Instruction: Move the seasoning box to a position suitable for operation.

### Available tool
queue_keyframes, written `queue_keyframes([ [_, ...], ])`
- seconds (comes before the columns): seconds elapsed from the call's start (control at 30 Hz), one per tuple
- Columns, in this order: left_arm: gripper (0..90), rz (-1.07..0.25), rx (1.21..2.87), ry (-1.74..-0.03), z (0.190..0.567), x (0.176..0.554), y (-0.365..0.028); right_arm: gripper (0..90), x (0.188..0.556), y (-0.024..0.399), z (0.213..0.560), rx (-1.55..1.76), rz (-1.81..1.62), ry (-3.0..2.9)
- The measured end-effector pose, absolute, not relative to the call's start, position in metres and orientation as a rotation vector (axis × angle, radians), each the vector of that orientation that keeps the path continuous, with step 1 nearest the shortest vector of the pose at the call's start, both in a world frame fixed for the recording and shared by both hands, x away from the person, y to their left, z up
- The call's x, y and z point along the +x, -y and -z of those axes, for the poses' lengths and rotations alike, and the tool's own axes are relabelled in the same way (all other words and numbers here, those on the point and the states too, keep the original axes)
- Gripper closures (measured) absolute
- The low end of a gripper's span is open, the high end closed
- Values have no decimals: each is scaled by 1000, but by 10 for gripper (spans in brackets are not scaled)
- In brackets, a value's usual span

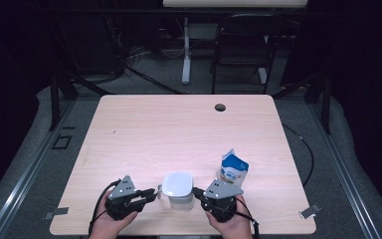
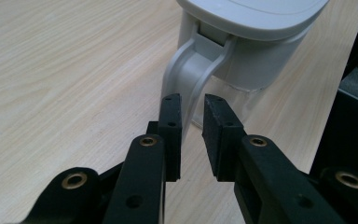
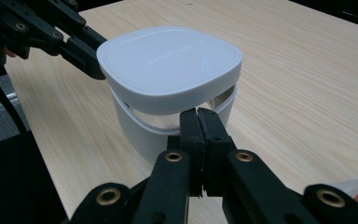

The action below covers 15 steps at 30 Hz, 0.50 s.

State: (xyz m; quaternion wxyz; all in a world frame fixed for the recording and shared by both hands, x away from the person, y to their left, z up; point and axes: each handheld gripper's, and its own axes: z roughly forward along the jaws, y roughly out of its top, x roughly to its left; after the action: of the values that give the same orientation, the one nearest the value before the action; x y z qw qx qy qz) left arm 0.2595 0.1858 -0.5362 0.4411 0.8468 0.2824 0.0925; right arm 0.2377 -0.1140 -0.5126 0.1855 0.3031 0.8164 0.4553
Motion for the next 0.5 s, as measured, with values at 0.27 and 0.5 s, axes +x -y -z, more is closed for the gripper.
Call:
queue_keyframes([
  [0.27,830,-257,2130,-678,539,262,-178,892,239,113,510,854,-1290,-2303],
  [0.5,851,-262,2136,-672,540,262,-178,887,240,113,507,853,-1289,-2303],
])
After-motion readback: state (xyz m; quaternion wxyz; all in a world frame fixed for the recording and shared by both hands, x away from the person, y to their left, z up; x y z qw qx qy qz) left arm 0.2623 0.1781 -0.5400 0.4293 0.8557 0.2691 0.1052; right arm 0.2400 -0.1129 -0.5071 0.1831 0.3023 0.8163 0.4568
